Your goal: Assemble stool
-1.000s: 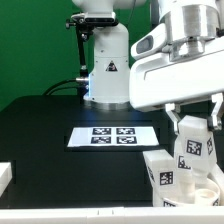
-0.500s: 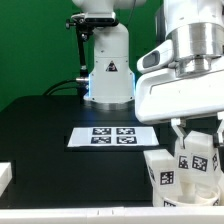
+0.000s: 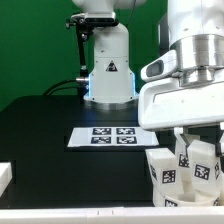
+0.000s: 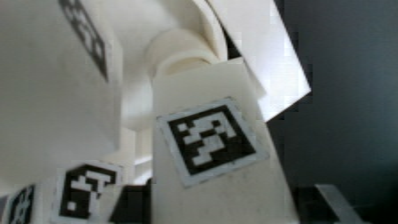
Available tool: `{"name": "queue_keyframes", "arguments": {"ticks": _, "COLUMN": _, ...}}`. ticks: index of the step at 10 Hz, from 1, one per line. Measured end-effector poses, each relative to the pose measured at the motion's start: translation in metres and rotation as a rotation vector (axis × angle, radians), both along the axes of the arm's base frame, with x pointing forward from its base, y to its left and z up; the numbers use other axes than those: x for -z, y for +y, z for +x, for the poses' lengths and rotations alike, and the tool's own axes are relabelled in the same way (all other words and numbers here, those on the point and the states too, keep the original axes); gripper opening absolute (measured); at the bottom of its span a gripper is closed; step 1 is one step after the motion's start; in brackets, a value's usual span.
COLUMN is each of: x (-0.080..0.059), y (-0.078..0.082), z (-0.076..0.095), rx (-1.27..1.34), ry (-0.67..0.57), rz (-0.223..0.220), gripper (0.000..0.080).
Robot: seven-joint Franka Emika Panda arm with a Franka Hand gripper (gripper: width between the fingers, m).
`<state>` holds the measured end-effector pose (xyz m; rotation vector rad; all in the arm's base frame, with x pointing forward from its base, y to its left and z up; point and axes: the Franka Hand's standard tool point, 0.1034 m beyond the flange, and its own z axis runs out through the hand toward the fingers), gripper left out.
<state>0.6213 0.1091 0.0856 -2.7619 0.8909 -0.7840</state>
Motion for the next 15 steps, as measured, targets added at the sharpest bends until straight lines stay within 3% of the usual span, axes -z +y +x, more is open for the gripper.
{"name": "queue_keyframes", "arguments": {"ticks": 5, "x": 0.000, "y": 0.001, "z": 0.000, "rx": -0.016, "ry": -0.022, "rz": -0.018, "gripper": 0.0327}}
{"name": "queue_keyframes", "arguments": {"ticks": 6, "x": -0.004, "y": -0.002, "z": 0.001, "rx": -0.040, "ry": -0.011, "rz": -0.029, "gripper": 0.0490}}
{"name": "queue_keyframes", "arguments": {"ticks": 7, "x": -0.020, "y": -0.011, "z": 0.004, "rx": -0.053, "ry": 0.006, "rz": -0.021, "gripper": 0.0597}}
{"name": "queue_keyframes", "arguments": {"ticks": 10, "x": -0.050, "y": -0.029, "z": 0.005, "rx": -0.064, "ry": 0.067, "rz": 0.022, "gripper": 0.0647}}
{"name": "queue_keyframes", "arguments": {"ticks": 15, "x": -0.051, "y": -0.042, "z": -0.003, "rx": -0.119, "ry": 0.363, "rz": 0.139, "gripper": 0.0648}}
